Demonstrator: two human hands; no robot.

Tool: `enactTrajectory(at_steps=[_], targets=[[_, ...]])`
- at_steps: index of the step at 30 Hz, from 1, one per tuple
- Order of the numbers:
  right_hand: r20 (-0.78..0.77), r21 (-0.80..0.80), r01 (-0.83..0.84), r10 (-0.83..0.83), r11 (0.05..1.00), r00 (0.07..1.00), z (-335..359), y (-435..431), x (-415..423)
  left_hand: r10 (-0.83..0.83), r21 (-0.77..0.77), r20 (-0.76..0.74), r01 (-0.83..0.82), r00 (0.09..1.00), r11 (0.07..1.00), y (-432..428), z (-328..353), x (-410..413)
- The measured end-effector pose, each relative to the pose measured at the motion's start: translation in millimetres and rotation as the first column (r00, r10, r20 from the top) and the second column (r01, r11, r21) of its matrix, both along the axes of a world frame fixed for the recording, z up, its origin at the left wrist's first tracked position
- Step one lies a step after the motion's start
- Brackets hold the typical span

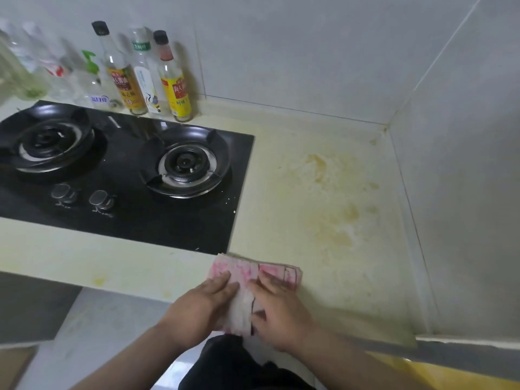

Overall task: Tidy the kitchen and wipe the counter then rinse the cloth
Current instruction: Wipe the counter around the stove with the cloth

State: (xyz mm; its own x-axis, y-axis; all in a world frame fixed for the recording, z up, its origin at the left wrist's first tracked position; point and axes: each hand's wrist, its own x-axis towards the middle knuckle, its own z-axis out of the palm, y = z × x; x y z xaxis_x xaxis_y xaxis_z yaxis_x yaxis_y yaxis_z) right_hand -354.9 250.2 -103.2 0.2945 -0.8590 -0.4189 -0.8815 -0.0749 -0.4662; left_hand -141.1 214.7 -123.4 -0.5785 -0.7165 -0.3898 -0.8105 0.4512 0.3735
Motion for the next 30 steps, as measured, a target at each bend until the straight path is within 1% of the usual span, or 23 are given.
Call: enactTrajectory(at_steps=[2, 3, 8, 10, 11, 13, 14, 17, 20, 22, 26, 28, 30], targets=[[-0.087, 0.033, -0.082, 0.085, 0.996, 0.993, -4.2, 1.5, 2.5, -0.022, 0.007, 0.096, 0.021, 0.995, 1.0, -2.4, 1.8, -8.2], [-0.11, 0.048, -0.098, 0.103, 0.994, 0.989, -5.9, 0.5, 2.6, -0.03, -0.015, 0.126, 0.033, 0.992, 0.999, -3.8, 3.1, -12.6], [-0.082, 0.012, -0.086, 0.086, 0.996, 0.993, -14.1, -16.9, -14.9, -0.047, -0.04, 0.22, 0.057, 0.974, 0.998, -15.9, 12.6, -37.8], [-0.016, 0.019, -0.038, 0.038, 0.999, 0.999, -14.8, -27.0, -23.9, -0.026, -0.053, 0.227, 0.039, 0.974, 0.998, -22.0, 14.4, -50.4], [0.056, 0.04, 0.026, -0.028, 0.999, 0.998, -12.5, -31.7, -27.8, -0.012, -0.067, 0.216, 0.027, 0.976, 0.997, -24.0, 13.8, -56.1], [0.195, 0.092, 0.173, -0.188, 0.981, 0.963, -6.9, -38.1, -37.2, 0.024, -0.104, 0.201, -0.003, 0.979, 0.995, -23.7, 13.4, -63.6], [0.221, 0.095, 0.219, -0.235, 0.971, 0.947, -4.8, -39.6, -42.3, 0.039, -0.12, 0.198, -0.015, 0.979, 0.993, -21.4, 13.5, -64.6], [0.208, 0.062, 0.243, -0.251, 0.968, 0.945, -3.1, -36.8, -54.0, 0.07, -0.161, 0.146, -0.046, 0.987, 0.986, -13.4, 8.0, -58.9], [0.244, 0.047, 0.289, -0.292, 0.956, 0.925, -4.7, -30.7, -56.8, 0.094, -0.243, 0.049, -0.08, 0.994, 0.967, -3.9, 0.5, -63.3], [0.267, -0.001, 0.328, -0.316, 0.945, 0.91, -5.4, -27.0, -56.9, 0.111, -0.252, 0.001, -0.107, 0.994, 0.962, 3.0, -9.4, -73.5], [0.252, -0.029, 0.304, -0.287, 0.952, 0.924, -4.9, -24.1, -62.7, 0.187, -0.229, 0.1, -0.161, 0.977, 0.96, 5.8, -23.6, -89.1], [0.235, -0.031, 0.282, -0.267, 0.959, 0.935, -7.9, -24.8, -64.8, 0.197, -0.217, 0.107, -0.171, 0.975, 0.961, 2.3, -27.3, -89.4], [0.251, -0.012, 0.299, -0.287, 0.954, 0.924, -11.9, -28.9, -63.2, 0.192, -0.24, 0.094, -0.165, 0.977, 0.957, -5.5, -29.2, -91.5]])
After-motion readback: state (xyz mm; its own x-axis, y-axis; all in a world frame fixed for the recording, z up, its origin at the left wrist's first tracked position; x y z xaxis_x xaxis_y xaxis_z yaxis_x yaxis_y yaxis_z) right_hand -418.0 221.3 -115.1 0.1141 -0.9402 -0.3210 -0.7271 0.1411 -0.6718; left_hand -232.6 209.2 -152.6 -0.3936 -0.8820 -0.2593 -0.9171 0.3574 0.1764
